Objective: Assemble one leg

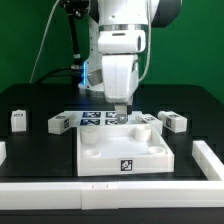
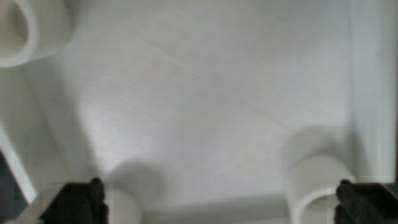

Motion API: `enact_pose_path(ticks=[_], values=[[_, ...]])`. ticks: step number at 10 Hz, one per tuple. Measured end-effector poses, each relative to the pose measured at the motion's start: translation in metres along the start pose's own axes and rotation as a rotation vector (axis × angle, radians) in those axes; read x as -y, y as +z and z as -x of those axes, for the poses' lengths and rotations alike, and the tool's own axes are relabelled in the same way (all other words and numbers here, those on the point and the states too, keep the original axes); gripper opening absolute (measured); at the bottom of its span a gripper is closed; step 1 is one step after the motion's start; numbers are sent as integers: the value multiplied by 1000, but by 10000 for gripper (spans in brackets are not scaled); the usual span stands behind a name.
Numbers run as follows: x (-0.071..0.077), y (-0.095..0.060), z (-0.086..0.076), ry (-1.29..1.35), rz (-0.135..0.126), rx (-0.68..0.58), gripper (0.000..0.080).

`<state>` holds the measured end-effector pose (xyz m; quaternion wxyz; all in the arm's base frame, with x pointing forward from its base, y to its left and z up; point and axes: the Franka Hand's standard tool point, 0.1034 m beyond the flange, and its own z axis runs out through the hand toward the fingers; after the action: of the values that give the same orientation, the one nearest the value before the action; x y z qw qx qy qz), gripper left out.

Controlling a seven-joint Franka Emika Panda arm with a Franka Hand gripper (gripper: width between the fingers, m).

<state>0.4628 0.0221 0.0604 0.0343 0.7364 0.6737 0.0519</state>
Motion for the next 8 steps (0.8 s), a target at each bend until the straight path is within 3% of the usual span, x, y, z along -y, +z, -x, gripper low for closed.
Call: enact_pose_path(ticks=[3,7,8], values=[[22,13,-2,-77,-42,16,650],[24,15,-1,-79,-45,14,650],[40,29,4,-83,-67,8,650]])
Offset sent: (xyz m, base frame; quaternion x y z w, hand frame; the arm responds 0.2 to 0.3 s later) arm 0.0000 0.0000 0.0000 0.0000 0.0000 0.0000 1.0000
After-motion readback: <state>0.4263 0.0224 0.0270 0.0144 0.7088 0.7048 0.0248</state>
